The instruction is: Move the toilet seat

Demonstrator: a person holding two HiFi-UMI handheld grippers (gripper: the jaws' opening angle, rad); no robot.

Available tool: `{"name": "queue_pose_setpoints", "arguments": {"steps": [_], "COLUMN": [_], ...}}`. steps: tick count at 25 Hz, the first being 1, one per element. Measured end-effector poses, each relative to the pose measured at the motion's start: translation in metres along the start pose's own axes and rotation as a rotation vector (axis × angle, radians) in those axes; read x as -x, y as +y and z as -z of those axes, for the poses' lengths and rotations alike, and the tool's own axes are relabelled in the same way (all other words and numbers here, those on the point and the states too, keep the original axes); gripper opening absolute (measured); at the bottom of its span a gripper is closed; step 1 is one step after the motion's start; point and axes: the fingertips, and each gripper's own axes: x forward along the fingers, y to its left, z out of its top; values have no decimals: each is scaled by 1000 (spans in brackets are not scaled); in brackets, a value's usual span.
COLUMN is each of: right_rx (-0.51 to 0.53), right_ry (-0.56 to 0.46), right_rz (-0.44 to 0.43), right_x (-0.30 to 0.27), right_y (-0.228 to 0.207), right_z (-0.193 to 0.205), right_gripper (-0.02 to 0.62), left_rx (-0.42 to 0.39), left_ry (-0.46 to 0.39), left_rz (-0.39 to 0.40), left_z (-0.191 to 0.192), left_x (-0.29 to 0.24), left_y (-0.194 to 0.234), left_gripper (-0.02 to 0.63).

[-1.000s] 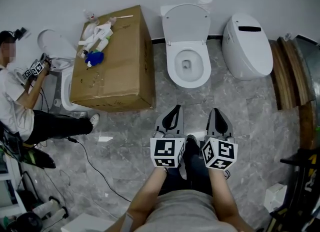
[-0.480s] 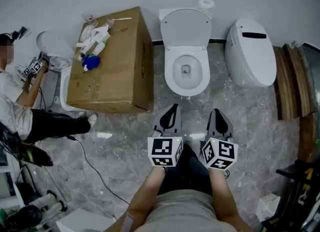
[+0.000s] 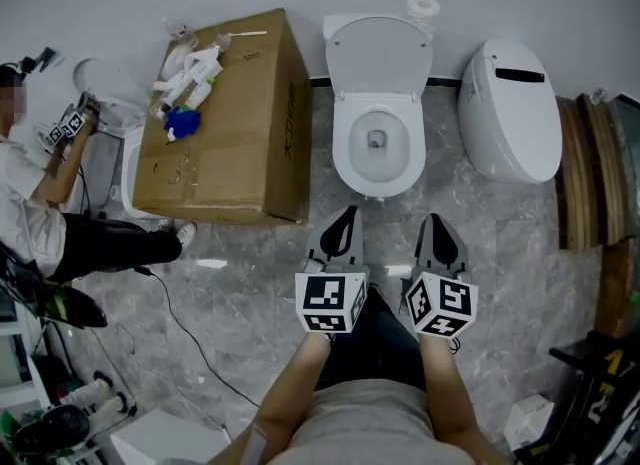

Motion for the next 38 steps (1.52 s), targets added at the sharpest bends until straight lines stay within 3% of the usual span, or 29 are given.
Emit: {"name": "queue_pose_setpoints", "arguments": {"steps": [17,38], "right_rx": [-6,-25], "right_ry": [38,159], "right_rz": [52,114], "right_x": [-85,-217], "right_y": [-15,-35], "right_z": [-18,-20], "right_gripper": [17,18], "left_rx": [16,90], "left_ry": [40,172], "left_rz": [35,44], "left_z": [-19,-16], "left_x": [-88,-210], "left_y": [33,107], "left_gripper": [17,17]}}
